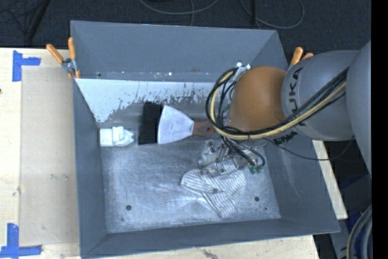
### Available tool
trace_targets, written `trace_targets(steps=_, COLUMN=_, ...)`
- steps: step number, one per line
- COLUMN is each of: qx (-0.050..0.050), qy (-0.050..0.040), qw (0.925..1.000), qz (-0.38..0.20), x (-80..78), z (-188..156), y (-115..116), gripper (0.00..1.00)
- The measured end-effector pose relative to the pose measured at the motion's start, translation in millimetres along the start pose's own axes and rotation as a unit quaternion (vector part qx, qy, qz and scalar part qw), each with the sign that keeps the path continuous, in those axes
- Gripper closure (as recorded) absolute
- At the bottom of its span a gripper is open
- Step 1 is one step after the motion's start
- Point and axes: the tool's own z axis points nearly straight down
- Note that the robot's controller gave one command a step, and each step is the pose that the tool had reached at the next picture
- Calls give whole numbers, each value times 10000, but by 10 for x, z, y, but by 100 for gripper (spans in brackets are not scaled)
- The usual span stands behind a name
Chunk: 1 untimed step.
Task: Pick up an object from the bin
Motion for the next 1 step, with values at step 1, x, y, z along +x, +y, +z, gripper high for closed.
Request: trace_targets(steps=1, qx=5, qy=-33, qw=9999, qz=-138, x=116, z=-1648, y=226, gripper=100)
